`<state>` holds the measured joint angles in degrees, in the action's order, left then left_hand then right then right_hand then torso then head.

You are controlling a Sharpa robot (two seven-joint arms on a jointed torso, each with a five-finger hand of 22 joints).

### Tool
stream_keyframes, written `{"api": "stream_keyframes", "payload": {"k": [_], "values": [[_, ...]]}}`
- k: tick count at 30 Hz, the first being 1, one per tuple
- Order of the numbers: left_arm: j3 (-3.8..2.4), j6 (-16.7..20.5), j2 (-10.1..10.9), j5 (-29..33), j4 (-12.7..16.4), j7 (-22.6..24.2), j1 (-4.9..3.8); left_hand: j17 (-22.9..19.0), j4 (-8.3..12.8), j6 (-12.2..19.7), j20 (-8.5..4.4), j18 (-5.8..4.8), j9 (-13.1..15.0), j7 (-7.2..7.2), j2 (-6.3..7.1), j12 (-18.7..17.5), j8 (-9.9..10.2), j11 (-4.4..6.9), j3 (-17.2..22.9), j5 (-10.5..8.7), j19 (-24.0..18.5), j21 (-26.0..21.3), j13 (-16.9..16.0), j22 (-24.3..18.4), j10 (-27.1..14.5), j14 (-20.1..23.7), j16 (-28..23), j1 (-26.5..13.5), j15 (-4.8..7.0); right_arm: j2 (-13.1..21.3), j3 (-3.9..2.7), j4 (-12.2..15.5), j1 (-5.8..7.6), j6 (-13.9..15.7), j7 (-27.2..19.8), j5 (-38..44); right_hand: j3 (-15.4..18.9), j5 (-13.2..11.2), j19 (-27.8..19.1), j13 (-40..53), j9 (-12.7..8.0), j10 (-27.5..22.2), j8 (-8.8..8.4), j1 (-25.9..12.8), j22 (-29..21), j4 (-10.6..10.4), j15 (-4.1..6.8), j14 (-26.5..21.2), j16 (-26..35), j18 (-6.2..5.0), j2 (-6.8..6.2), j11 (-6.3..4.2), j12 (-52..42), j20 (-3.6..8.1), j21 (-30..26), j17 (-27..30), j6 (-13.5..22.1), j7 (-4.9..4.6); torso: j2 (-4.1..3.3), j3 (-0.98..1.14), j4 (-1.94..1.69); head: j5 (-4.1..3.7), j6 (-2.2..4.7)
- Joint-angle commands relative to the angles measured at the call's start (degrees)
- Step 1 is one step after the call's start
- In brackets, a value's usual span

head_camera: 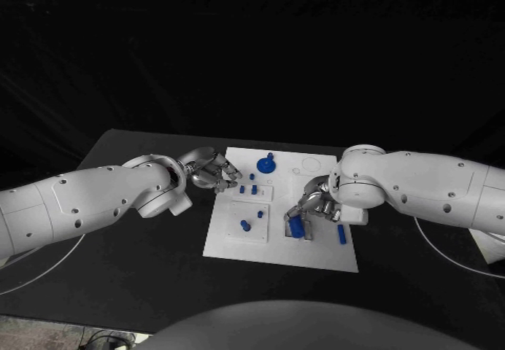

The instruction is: Assemble the parts on the task board

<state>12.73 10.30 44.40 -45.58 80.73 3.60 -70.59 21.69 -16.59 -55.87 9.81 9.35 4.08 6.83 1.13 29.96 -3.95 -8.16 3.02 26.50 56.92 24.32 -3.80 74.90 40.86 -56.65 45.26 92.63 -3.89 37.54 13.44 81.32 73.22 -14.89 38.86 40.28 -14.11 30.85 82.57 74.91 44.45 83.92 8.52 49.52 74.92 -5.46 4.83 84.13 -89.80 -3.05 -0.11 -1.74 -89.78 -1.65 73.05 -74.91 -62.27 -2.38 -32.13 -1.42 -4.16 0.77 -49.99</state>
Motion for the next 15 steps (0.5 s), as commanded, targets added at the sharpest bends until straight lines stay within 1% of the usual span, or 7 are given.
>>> {"api": "stream_keyframes", "payload": {"k": [1,4,6,9,11,14,15], "values": [[-0.04,-0.88,-0.03,0.17,0.16,-0.04,0.0,-0.05,-0.03,0.31,0.22,0.74,-0.06,0.08,0.06,0.3,0.07,-0.43,0.41,0.29,-0.05,0.05,0.08,1.47,-0.09,0.04,0.38,-0.09,-0.43,-0.29,0.02,-0.42,-0.46,-0.16,-0.02,-0.11,-4.14,-1.67,-0.39,15.09,0.19,6.08,-0.16,-0.7,9.85,4.01,-0.03,5.87,-0.2,-0.86,0.08,0.0,-0.22,0.03,-0.41,-15.09,0.56,-0.05,-0.02,0.0,0.03,0.12,-0.01],[-0.04,-0.94,-0.01,0.16,0.2,-0.08,0.0,-0.05,-0.03,0.31,0.22,0.74,-0.06,0.08,0.06,0.3,0.07,-0.43,0.41,0.29,-0.05,0.05,0.08,1.47,-0.09,0.04,0.38,-0.09,-0.43,-0.44,0.02,-0.72,-0.77,-0.15,0.0,0.09,-4.07,-2.21,-0.43,15.09,0.24,6.08,-0.22,-0.95,9.81,3.79,-0.05,5.87,-0.2,-0.88,0.21,0.04,-0.22,0.0,-0.54,-15.09,0.61,-0.11,-0.03,-0.01,0.02,0.15,-0.01],[-0.04,-0.99,0.0,0.15,0.23,-0.12,0.0,-0.05,-0.03,0.31,0.22,0.74,-0.06,0.08,0.06,0.3,0.07,-0.43,0.41,0.29,-0.05,0.05,0.08,1.47,-0.09,0.04,0.38,-0.09,-0.43,-0.49,0.02,-0.87,-0.97,-0.16,0.01,0.24,-3.92,-3.2,-0.47,15.09,0.27,6.08,-0.3,-1.42,9.78,3.39,-0.1,5.87,-0.2,-0.91,0.39,0.1,-0.22,-0.05,-0.68,-15.09,0.67,-0.16,-0.03,-0.01,0.03,0.2,-0.01],[-0.04,-1.05,0.02,0.14,0.24,-0.18,0.0,-0.05,-0.03,0.31,0.22,0.74,-0.06,0.08,0.06,0.3,0.07,-0.43,0.41,0.29,-0.05,0.05,0.08,1.47,-0.09,0.04,0.38,-0.09,-0.43,-0.49,0.02,-0.91,-1.11,-0.21,0.02,0.6,-3.85,-3.85,-0.49,15.09,0.31,6.08,-0.34,-1.51,9.76,3.33,-0.12,5.87,-0.2,-0.92,0.41,0.11,-0.22,-0.07,-0.75,-15.09,0.69,-0.16,-0.03,0.0,0.07,0.2,-0.01],[-0.04,-1.09,0.01,0.14,0.25,-0.22,0.0,-0.05,-0.03,0.31,0.22,0.74,-0.06,0.08,0.06,0.3,0.07,-0.43,0.41,0.29,-0.05,0.05,0.08,1.47,-0.09,0.04,0.38,-0.09,-0.43,-0.47,0.02,-0.93,-1.17,-0.25,0.01,0.83,-3.74,-4.88,-0.48,15.09,0.36,6.08,-0.35,-1.63,9.75,3.24,-0.12,5.87,-0.2,-0.93,0.45,0.12,-0.22,-0.09,-0.8,-15.09,0.65,-0.17,-0.03,-0.01,0.05,0.11,-0.01],[-0.04,-1.19,-0.02,0.12,0.24,-0.3,0.0,-0.08,-0.03,0.32,0.22,0.73,-0.06,0.11,0.09,0.3,0.06,-0.45,0.47,0.43,-0.06,0.07,0.09,1.48,-0.09,0.07,0.4,-0.01,-0.45,-0.42,0.02,-0.97,-1.23,-0.25,0.0,1.01,-3.65,-5.51,-0.49,15.09,0.4,6.08,-0.35,-1.76,9.74,3.12,-0.13,5.87,-0.2,-0.94,0.51,0.13,-0.22,-0.09,-0.85,-15.09,0.6,-0.17,-0.01,-0.02,0.06,0.15,-0.01],[-0.04,-1.23,-0.03,0.12,0.24,-0.32,0.0,-0.08,-0.03,0.32,0.22,0.73,-0.06,0.11,0.09,0.3,0.06,-0.45,0.47,0.43,-0.06,0.07,0.09,1.48,-0.09,0.07,0.4,-0.01,-0.45,-0.39,0.02,-0.98,-1.25,-0.24,-0.01,1.05,-3.52,-6.12,-0.48,15.09,0.43,6.08,-0.36,-1.95,9.74,2.95,-0.13,5.87,-0.2,-0.95,0.55,0.13,-0.22,-0.1,-0.88,-15.09,0.55,-0.19,0.0,-0.02,0.06,0.18,-0.01]]}}
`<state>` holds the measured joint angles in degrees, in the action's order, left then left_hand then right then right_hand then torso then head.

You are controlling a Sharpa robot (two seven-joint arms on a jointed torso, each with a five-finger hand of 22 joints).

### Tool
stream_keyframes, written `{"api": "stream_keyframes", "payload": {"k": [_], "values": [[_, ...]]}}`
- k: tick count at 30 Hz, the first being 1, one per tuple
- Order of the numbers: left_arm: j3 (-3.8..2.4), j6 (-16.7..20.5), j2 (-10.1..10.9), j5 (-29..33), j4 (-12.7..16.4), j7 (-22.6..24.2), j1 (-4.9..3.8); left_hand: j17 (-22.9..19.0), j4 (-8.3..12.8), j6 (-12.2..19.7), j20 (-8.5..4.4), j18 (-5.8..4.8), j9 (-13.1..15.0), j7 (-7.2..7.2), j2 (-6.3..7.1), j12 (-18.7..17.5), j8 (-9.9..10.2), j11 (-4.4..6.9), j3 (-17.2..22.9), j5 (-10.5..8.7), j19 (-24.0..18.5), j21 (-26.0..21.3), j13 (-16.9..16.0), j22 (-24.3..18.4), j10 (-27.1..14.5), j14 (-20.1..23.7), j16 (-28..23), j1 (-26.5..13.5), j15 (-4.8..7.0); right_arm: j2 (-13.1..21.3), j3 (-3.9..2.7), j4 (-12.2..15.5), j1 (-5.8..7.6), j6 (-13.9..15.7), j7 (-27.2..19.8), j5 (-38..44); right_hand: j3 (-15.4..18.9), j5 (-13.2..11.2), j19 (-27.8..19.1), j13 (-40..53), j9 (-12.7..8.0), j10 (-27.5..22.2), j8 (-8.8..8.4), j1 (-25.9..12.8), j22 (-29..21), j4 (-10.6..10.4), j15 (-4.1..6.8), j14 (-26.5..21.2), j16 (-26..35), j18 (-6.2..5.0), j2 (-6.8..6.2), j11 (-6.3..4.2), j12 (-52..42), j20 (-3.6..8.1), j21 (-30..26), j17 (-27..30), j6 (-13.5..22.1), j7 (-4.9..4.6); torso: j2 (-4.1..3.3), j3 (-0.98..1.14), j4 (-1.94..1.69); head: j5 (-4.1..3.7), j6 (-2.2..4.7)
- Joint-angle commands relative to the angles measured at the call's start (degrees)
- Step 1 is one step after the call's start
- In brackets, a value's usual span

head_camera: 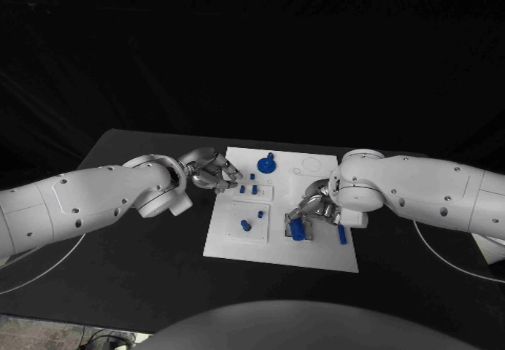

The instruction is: Assemble the parts on the task board

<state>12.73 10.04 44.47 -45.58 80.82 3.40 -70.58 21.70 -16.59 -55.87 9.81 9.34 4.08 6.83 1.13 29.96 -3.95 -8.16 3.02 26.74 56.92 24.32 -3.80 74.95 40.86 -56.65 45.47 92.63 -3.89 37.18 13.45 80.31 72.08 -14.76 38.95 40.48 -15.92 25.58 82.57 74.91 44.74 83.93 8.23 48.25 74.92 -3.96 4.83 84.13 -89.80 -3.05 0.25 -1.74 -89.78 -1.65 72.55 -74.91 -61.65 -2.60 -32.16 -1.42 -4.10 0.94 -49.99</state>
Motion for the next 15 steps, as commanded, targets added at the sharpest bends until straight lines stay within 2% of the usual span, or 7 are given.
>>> {"api": "stream_keyframes", "payload": {"k": [1,5,11,15], "values": [[-0.04,-1.02,-0.11,0.11,0.15,-0.15,-0.01,-0.09,-0.03,0.32,0.22,0.74,-0.06,0.11,0.09,0.3,0.06,-0.45,0.47,0.19,-0.06,0.07,0.08,1.43,-0.09,0.07,0.18,-0.01,-0.45,0.0,0.02,0.02,-0.12,-0.35,-0.1,0.88,-1.56,-1.62,-0.47,15.09,0.17,6.07,-0.08,-0.89,9.74,1.26,-0.14,5.87,-0.2,-0.95,0.24,0.14,-0.22,-0.11,-0.4,-15.09,-0.12,0.03,0.02,0.0,-0.03,0.01,-0.01],[-0.04,-1.17,-0.14,0.07,0.15,-0.28,-0.01,-0.09,-0.03,0.32,0.22,0.74,-0.06,0.11,0.09,0.3,0.06,-0.45,0.47,0.19,-0.06,0.07,0.08,1.43,-0.09,0.07,0.18,-0.01,-0.45,0.21,0.02,-0.01,-0.18,-0.27,-0.13,0.95,-0.86,-5.45,-0.45,15.09,0.29,6.07,-0.15,-1.59,9.73,0.5,-0.16,5.87,-0.2,-0.96,0.44,0.16,-0.22,-0.13,-0.51,-15.09,-0.2,0.02,0.02,0.0,-0.02,0.02,-0.01],[-0.04,-1.36,-0.15,0.05,0.14,-0.45,-0.01,-0.09,-0.03,0.32,0.22,0.74,-0.06,0.11,0.09,0.3,0.06,-0.45,0.47,0.19,-0.06,0.07,0.08,1.43,-0.09,0.07,0.18,-0.01,-0.45,0.53,0.02,-0.04,-0.25,0.11,-0.21,0.87,-0.02,-7.56,-0.45,15.09,0.39,6.07,-0.25,-2.85,9.7,-0.83,-0.17,5.87,-0.2,-0.98,0.9,0.19,-0.22,-0.15,-0.66,-15.09,-0.21,-0.02,0.02,0.0,-0.04,0.06,-0.01],[-0.04,-1.52,-0.18,0.02,0.14,-0.58,-0.01,-0.11,-0.03,0.34,0.23,0.73,-0.06,0.13,0.11,0.31,0.06,-0.46,0.51,0.27,-0.07,0.08,0.08,1.43,-0.08,0.09,0.2,0.04,-0.46,0.7,0.02,-0.07,-0.27,0.62,-0.36,0.71,0.77,-10.21,-0.46,15.09,0.49,6.07,-0.35,-3.72,9.68,-1.76,-0.2,5.87,-0.2,-1.0,1.1,0.22,-0.22,-0.17,-0.81,-15.09,-0.16,-0.05,0.02,0.0,-0.03,0.13,-0.01]]}}
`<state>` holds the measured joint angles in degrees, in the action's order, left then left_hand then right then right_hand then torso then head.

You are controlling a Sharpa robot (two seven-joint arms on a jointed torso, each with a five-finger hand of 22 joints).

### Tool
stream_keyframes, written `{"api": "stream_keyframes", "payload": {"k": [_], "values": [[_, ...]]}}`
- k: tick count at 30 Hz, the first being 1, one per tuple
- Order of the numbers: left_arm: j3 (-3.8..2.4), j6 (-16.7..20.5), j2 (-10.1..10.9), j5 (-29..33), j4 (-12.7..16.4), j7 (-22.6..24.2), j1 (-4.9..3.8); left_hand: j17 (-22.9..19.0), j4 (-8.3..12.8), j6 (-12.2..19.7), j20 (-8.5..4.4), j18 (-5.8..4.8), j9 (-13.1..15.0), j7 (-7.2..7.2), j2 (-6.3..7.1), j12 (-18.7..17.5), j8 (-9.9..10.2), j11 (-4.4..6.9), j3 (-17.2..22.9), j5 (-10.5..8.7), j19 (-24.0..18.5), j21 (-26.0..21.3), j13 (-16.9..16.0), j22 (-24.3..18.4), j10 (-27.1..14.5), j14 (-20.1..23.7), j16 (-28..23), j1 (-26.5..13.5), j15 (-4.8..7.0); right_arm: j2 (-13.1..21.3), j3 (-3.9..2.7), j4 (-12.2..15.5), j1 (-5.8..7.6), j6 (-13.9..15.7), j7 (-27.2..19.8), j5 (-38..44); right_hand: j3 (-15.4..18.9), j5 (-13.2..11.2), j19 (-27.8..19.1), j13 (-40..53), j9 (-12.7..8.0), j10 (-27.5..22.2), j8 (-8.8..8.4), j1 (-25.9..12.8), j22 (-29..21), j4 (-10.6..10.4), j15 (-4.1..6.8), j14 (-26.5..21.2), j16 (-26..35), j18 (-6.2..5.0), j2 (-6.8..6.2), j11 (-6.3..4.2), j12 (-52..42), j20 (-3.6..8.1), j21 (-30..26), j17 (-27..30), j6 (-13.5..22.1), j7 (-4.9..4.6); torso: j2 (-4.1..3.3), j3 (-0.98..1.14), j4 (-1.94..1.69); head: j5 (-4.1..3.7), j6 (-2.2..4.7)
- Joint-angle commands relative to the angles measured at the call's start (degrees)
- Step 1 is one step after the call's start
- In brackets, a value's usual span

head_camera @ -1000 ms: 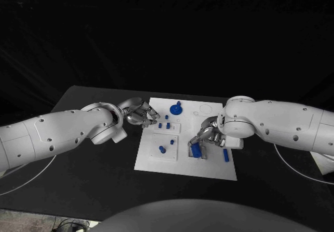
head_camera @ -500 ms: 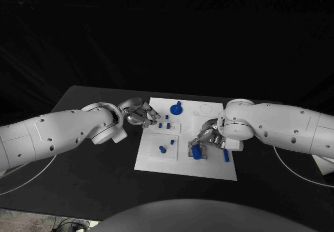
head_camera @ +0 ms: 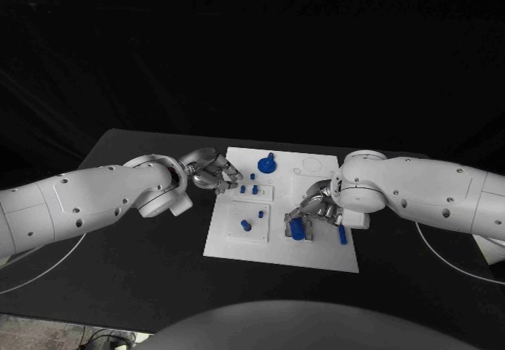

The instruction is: Assemble the parts on the task board

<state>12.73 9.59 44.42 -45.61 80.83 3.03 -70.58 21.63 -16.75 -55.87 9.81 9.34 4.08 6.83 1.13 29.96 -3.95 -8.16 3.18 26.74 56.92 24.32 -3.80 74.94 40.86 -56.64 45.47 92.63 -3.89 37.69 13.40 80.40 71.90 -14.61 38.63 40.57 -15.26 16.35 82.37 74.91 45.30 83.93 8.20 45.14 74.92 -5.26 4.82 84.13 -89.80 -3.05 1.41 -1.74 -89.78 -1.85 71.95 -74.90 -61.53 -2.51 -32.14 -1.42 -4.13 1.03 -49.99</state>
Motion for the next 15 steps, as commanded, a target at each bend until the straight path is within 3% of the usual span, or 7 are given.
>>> {"api": "stream_keyframes", "payload": {"k": [1,12,15], "values": [[-0.04,-1.14,-0.14,0.02,0.13,-0.26,-0.01,-0.05,0.13,0.34,0.23,0.73,-0.06,0.13,0.11,0.31,0.06,-0.46,0.35,0.27,-0.07,0.08,0.08,1.45,-0.08,0.09,0.19,0.04,-0.46,0.25,0.06,-0.15,-0.1,0.67,-0.09,0.54,0.27,-1.47,-0.26,15.09,-0.04,6.07,-0.33,-0.69,9.68,-0.59,-0.2,5.87,-0.2,-1.0,-0.04,0.24,-0.22,0.03,-0.24,-15.1,-0.28,-0.15,-0.01,0.01,0.0,0.06,-0.01],[-0.04,-1.6,-0.12,-0.1,0.11,-0.76,-0.01,-0.05,0.13,0.34,0.23,0.73,-0.06,0.13,0.11,0.31,0.06,-0.46,0.35,0.27,-0.07,0.08,0.08,1.45,-0.08,0.09,0.19,0.04,-0.46,0.58,0.05,-0.16,-0.12,1.69,-0.38,-0.13,1.23,-4.28,-0.17,15.09,0.11,6.07,-0.46,-0.79,9.7,-0.91,-0.21,5.87,-0.2,-0.99,-0.25,0.25,-0.22,0.02,-0.24,-15.1,-0.2,-0.18,0.0,0.0,0.0,0.12,-0.01],[-0.04,-1.72,-0.14,-0.13,0.12,-0.85,-0.01,-0.05,0.13,0.34,0.23,0.73,-0.06,0.13,0.11,0.31,0.06,-0.46,0.35,0.27,-0.07,0.08,0.08,1.45,-0.08,0.09,0.19,0.04,-0.46,0.66,0.05,-0.13,-0.12,1.64,-0.38,-0.07,2.19,-7.17,-0.05,15.09,0.19,6.07,-0.5,-0.86,9.74,-0.98,-0.21,5.87,-0.2,-0.96,-0.9,0.26,-0.22,0.02,-0.13,-15.1,-0.23,-0.2,0.01,-0.03,-0.01,0.09,-0.01]]}}
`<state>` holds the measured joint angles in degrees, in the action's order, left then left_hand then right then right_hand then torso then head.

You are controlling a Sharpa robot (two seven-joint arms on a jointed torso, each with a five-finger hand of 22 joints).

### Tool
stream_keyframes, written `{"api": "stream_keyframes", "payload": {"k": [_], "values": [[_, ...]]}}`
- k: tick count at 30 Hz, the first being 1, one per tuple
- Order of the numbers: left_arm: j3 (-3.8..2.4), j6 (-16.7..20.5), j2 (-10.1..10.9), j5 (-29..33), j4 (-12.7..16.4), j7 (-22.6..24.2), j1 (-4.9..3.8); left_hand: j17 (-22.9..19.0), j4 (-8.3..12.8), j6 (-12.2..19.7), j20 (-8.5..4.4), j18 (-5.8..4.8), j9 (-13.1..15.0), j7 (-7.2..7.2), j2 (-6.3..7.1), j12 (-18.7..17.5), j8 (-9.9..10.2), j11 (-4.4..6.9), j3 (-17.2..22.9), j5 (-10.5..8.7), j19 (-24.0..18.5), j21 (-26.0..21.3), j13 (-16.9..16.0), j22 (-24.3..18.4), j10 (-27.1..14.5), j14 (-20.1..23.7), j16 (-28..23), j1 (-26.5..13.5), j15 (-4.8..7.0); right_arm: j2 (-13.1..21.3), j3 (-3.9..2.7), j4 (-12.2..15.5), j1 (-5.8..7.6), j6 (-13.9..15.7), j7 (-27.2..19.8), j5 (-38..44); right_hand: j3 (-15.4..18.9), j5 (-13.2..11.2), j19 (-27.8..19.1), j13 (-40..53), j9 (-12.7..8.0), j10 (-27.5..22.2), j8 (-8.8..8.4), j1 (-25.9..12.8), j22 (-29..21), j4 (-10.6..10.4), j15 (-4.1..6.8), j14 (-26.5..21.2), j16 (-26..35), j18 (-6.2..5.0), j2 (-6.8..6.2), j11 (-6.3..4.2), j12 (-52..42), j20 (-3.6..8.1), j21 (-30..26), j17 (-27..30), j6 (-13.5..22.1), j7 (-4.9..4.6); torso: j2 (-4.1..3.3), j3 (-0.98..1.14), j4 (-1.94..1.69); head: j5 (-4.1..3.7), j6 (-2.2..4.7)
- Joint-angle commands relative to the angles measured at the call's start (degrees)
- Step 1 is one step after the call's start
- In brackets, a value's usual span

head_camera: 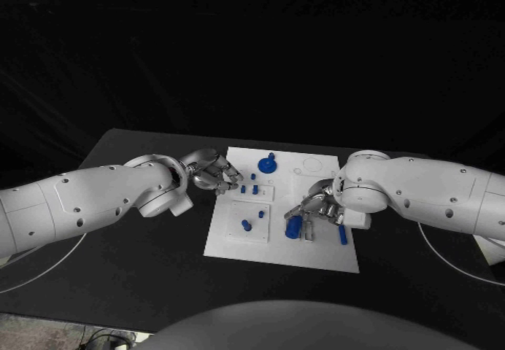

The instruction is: Assemble the parts on the task board

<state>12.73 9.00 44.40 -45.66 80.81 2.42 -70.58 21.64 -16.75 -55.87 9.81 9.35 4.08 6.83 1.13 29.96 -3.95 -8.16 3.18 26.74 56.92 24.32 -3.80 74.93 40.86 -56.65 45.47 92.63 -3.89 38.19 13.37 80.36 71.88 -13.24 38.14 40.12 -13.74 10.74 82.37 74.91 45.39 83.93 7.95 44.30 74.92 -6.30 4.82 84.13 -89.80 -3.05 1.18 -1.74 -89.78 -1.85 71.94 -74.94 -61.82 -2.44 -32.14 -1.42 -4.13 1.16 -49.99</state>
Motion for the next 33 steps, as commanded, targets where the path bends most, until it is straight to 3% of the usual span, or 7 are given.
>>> {"api": "stream_keyframes", "payload": {"k": [1,9,21,30,33], "values": [[-0.04,-1.16,-0.13,-0.08,0.12,-0.27,-0.01,-0.05,0.13,0.34,0.23,0.73,-0.06,0.13,0.11,0.31,0.06,-0.46,0.35,0.27,-0.07,0.08,0.08,1.45,-0.08,0.09,0.2,0.03,-0.46,0.18,0.08,-0.09,-0.1,0.26,0.11,0.42,0.95,-2.29,-0.03,15.09,0.14,6.07,-0.26,0.0,9.75,0.05,-0.21,5.87,-0.2,-0.96,-0.82,0.26,-0.22,0.02,-0.1,-15.06,0.05,-0.26,0.01,-0.03,-0.01,-0.04,-0.01],[-0.04,-1.48,-0.15,-0.16,0.12,-0.51,-0.01,-0.09,0.12,0.35,0.24,0.73,-0.06,0.17,0.11,0.33,0.06,-0.49,0.41,0.37,-0.09,0.09,0.08,1.46,-0.04,0.12,0.21,0.09,-0.48,0.71,0.07,0.04,-0.11,1.32,-0.19,0.53,3.41,-7.38,0.1,15.09,0.31,6.07,-0.43,-0.44,9.78,-0.77,-0.23,5.87,-0.2,-0.94,-1.74,0.33,-0.22,-0.01,-0.1,-15.06,0.17,-0.33,-0.01,0.01,-0.03,0.04,-0.01],[-0.04,-2.04,-0.11,-0.25,0.01,-0.88,0.0,-0.11,0.12,0.36,0.25,0.72,-0.06,0.2,0.13,0.35,0.06,-0.5,0.45,0.43,-0.1,0.1,0.08,1.46,0.0,0.15,0.22,0.13,-0.5,1.92,-0.04,1.27,-0.09,2.72,-0.72,1.01,9.64,-7.98,0.42,15.09,1.14,6.07,-0.51,-1.8,9.93,-3.66,-0.28,5.87,-0.2,-0.83,-5.71,0.45,-0.22,0.06,0.37,-15.06,1.71,-0.57,0.0,-0.02,0.03,0.02,-0.01],[-0.04,-2.25,-0.14,-0.26,-0.08,-0.93,0.01,-0.13,0.11,0.35,0.26,0.72,-0.05,0.23,0.13,0.36,0.05,-0.52,0.48,0.48,-0.11,0.11,0.07,1.46,0.02,0.17,0.22,0.15,-0.51,2.04,-0.05,1.68,-0.09,3.15,-0.94,0.9,10.92,-7.91,0.42,15.09,1.66,6.07,-0.43,0.32,9.92,-4.06,-0.42,5.87,-0.2,-0.82,-5.31,0.63,-0.22,-0.07,0.34,-15.06,2.6,-0.76,0.02,-0.01,-0.03,-0.19,-0.01],[-0.04,-2.28,-0.12,-0.26,-0.09,-0.91,0.01,-0.15,0.11,0.35,0.27,0.71,-0.05,0.26,0.13,0.37,0.04,-0.53,0.51,0.53,-0.13,0.11,0.07,1.47,0.04,0.21,0.22,0.18,-0.53,2.06,-0.05,1.8,-0.09,3.43,-1.14,0.77,10.92,-7.1,0.43,15.09,2.16,6.07,-0.25,2.65,9.91,-3.51,-0.6,5.87,-0.2,-0.83,-4.21,0.82,-0.22,-0.23,0.31,-15.06,3.53,-0.96,0.03,-0.01,-0.03,-0.22,-0.01]]}}
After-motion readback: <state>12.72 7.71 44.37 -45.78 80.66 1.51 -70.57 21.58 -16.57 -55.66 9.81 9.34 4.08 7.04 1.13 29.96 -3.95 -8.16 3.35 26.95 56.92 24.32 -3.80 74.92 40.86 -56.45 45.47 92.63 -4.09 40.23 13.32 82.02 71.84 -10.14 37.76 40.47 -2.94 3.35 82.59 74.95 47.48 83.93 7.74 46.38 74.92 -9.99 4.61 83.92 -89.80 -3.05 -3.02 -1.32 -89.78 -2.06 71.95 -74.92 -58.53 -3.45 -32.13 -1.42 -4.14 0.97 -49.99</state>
